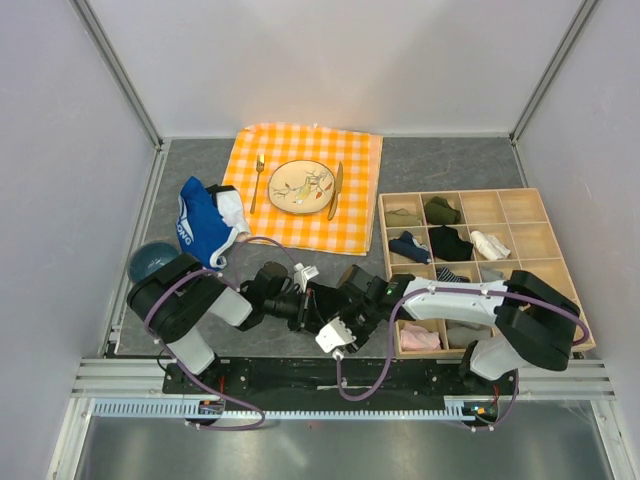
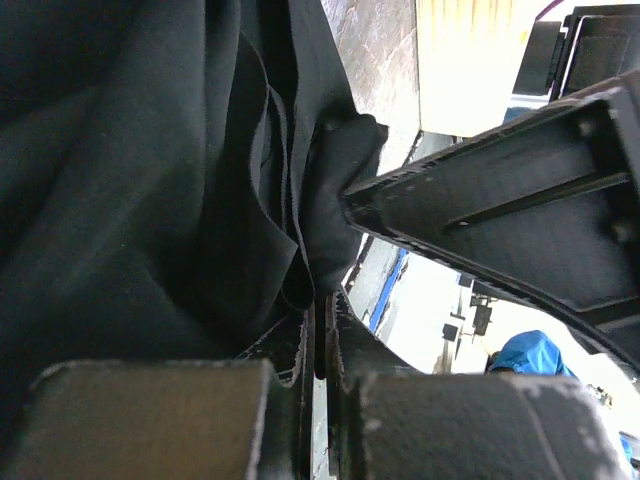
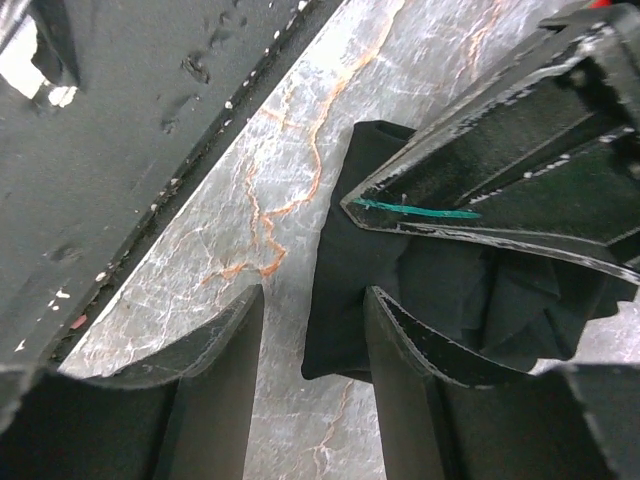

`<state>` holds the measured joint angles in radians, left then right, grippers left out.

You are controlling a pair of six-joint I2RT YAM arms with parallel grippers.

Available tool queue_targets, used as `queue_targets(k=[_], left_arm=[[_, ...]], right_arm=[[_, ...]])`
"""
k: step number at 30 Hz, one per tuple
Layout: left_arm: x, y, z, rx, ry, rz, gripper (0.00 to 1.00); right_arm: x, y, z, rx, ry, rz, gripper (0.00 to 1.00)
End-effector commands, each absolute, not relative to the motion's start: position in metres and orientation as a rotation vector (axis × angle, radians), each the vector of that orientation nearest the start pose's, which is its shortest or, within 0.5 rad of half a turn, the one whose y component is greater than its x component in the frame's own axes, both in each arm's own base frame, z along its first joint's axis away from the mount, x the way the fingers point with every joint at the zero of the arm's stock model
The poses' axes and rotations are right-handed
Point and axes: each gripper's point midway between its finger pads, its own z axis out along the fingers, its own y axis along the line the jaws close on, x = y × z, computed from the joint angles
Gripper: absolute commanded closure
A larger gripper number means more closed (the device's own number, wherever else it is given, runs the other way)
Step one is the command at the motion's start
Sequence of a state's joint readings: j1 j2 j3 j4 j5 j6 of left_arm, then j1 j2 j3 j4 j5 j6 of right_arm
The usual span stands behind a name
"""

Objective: Roll the underwear
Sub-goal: Roll the underwear to the center of the board.

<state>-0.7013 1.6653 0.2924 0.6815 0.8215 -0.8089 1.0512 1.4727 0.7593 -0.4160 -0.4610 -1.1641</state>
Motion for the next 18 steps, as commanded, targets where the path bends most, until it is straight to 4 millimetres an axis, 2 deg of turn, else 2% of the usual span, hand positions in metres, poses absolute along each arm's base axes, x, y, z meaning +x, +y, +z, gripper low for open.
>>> queue_targets(k=[1, 3, 4, 6, 7, 9, 10, 13, 14, 15, 16, 17, 18], left_arm=[[0.114, -0.284, 0.012, 0.3, 2.569, -1.605, 0.97], [0.115, -0.285, 0.016, 0.289, 2.545, -1.618, 0.92], [0.117, -0.285, 0.021, 0.293, 2.52, -1.625, 0.84], [0.117, -0.283, 0.025, 0.3, 2.491, -1.615, 0.78], [0.12, -0.284, 0.035, 0.324, 2.438, -1.62, 0.73], [0.121, -0.279, 0.038, 0.346, 2.388, -1.582, 0.68], [0.123, -0.278, 0.049, 0.37, 2.329, -1.573, 0.64], [0.122, -0.267, 0.051, 0.432, 2.267, -1.481, 0.58], [0.129, -0.266, 0.069, 0.471, 2.15, -1.45, 0.57], [0.124, -0.261, 0.068, 0.483, 2.125, -1.429, 0.56], [0.123, -0.259, 0.072, 0.501, 2.082, -1.41, 0.55], [0.127, -0.257, 0.09, 0.525, 1.967, -1.373, 0.55], [0.118, -0.256, 0.088, 0.561, 1.948, -1.363, 0.54]], right_arm=[[0.125, 0.29, 0.011, -2.447, 1.032, 0.475, 0.49], [0.125, 0.288, 0.005, -2.462, 1.054, 0.466, 0.53], [0.127, 0.287, 0.003, -2.47, 1.071, 0.46, 0.55], [0.127, 0.284, -0.001, -2.486, 1.103, 0.454, 0.62], [0.127, 0.285, -0.003, -2.495, 1.118, 0.458, 0.65], [0.125, 0.283, -0.005, -2.501, 1.181, 0.483, 0.75], [0.127, 0.286, -0.005, -2.506, 1.2, 0.496, 0.83], [0.123, 0.286, -0.003, -2.498, 1.282, 0.596, 0.91], [0.126, 0.284, -0.001, -2.475, 1.316, 0.631, 0.92], [0.116, 0.281, 0.002, -2.475, 1.344, 0.732, 0.94], [0.119, 0.287, 0.01, -2.447, 1.349, 0.777, 0.94], [0.124, 0.284, 0.015, -2.412, 1.387, 0.828, 0.94], [0.114, 0.282, 0.021, -2.405, 1.394, 0.937, 0.94]])
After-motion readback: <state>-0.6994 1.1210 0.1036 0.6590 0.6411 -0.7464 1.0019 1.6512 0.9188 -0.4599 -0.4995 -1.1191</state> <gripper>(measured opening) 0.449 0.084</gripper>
